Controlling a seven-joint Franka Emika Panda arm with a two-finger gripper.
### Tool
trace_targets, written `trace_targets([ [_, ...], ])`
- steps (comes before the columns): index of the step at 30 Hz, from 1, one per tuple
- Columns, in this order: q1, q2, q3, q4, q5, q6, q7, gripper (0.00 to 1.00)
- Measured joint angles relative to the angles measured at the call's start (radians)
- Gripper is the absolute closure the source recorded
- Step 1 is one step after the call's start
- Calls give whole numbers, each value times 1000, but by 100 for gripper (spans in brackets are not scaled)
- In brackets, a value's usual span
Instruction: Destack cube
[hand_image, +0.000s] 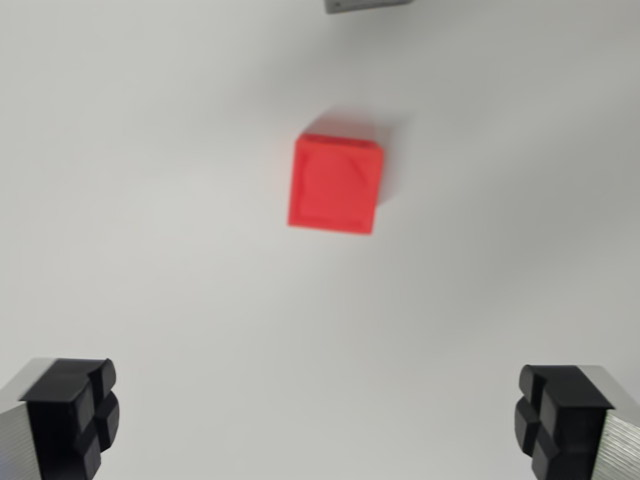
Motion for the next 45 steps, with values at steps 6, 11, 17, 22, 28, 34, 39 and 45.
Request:
trace_targets([
  [6,0,-22,0,21,0,-43,0,0],
  [11,0,-37,0,37,0,-74,0,0],
  [17,0,-47,0,51,0,-99,1,0],
  [22,0,-54,0,59,0,-113,1,0],
  [28,0,-55,0,62,0,-116,1,0],
  [34,0,-55,0,62,0,-116,0,0],
  [39,0,-55,0,62,0,-116,0,0],
  [45,0,-55,0,62,0,-116,0,0],
])
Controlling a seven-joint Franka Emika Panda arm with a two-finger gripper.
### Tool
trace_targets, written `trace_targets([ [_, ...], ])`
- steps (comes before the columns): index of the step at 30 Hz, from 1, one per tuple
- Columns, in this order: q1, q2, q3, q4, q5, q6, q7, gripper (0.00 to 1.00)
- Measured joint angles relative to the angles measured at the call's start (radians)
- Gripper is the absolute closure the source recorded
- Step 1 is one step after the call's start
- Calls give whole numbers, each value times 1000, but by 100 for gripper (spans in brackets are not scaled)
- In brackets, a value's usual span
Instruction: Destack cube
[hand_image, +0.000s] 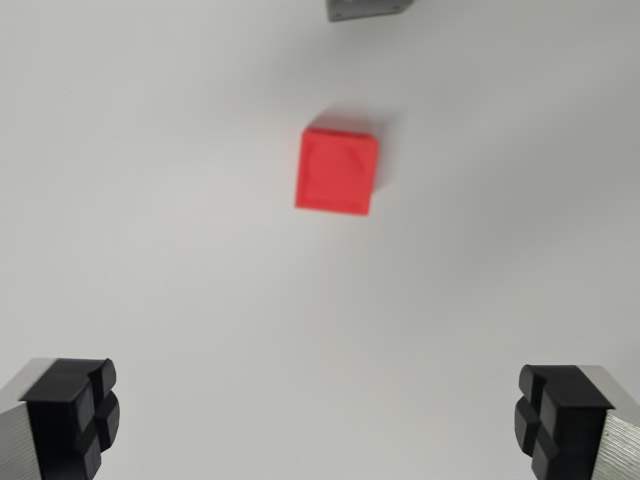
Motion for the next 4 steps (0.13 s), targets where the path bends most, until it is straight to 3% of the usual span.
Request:
trace_targets([
  [4,0,0,0,0,0,0,0,0],
])
